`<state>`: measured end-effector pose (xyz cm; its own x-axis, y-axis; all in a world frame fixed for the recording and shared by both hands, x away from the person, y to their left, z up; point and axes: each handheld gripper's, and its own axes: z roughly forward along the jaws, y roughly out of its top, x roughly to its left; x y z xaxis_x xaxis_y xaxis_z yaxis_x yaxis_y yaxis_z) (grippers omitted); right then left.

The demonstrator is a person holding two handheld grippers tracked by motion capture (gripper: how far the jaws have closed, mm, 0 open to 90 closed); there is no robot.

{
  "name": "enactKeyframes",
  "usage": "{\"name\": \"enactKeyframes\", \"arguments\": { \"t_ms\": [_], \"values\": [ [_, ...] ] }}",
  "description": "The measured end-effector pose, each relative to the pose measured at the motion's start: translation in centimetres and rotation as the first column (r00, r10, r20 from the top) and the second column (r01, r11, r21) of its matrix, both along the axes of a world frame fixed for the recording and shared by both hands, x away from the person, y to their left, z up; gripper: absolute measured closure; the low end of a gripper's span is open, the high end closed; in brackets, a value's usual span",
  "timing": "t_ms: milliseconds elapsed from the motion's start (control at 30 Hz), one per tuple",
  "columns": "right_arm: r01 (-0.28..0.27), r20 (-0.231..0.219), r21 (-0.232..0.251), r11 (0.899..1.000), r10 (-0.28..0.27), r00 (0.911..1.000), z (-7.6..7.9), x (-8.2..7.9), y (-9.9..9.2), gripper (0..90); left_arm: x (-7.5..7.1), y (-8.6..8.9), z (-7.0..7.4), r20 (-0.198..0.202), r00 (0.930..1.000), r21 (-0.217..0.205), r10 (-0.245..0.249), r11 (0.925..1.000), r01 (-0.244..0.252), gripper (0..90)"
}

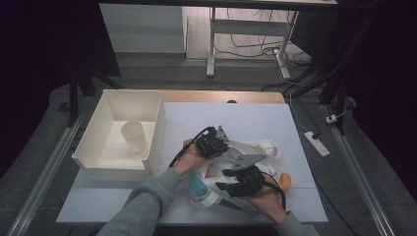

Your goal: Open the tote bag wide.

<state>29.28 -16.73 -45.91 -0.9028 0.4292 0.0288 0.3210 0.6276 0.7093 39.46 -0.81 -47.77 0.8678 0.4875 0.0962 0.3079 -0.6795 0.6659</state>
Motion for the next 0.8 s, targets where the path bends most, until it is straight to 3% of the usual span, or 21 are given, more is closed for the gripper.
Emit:
{"name": "enactKeyframes", "arguments": {
  "t_ms": [133,200,267,333,467,533,700,800],
  "values": [
    [-0.017,-0.029,-0.032,0.999,0.016,0.9995,-1.2,0.2,0.8,76.3,0.0,0.1,0.0,0.007,0.9999,-0.007,0.009,0.9999,-0.009,85.7],
    [-0.032,-0.033,-0.019,0.999,0.031,0.9990,-1.7,0.0,1.0,87.7,0.0,0.1,0.1,0.019,0.9996,-0.012,0.023,0.9997,-0.022,85.9],
    [-0.059,-0.032,-0.036,0.998,0.057,0.9978,-2.2,-0.7,1.7,88.7,0.0,0.3,0.2,0.038,0.9986,-0.019,0.036,0.9992,-0.035,86.0],
    [-0.093,0.006,-0.060,0.994,0.094,0.9956,-2.3,-1.7,2.4,88.9,0.0,0.6,0.4,0.054,0.9973,-0.029,0.050,0.9984,-0.049,86.2],
    [-0.154,0.006,0.004,0.988,0.154,0.9880,-1.3,-3.2,3.3,89.0,0.4,1.5,0.7,0.025,0.9978,-0.057,0.062,0.9966,-0.060,86.3],
    [-0.169,0.031,-0.013,0.986,0.169,0.9850,-1.2,-4.1,3.9,89.0,0.5,1.7,0.7,0.019,0.9977,-0.064,0.065,0.9960,-0.064,86.3],
    [-0.172,-0.044,0.001,0.985,0.172,0.9842,-2.7,-4.2,4.6,89.0,0.5,1.5,0.5,0.035,0.9959,-0.055,0.084,0.9951,-0.082,86.3],
    [-0.167,-0.034,0.002,0.986,0.167,0.9853,-2.6,-4.8,4.8,89.0,0.5,1.6,0.5,0.046,0.9941,-0.055,0.098,0.9939,-0.096,86.3]
  ]
}}
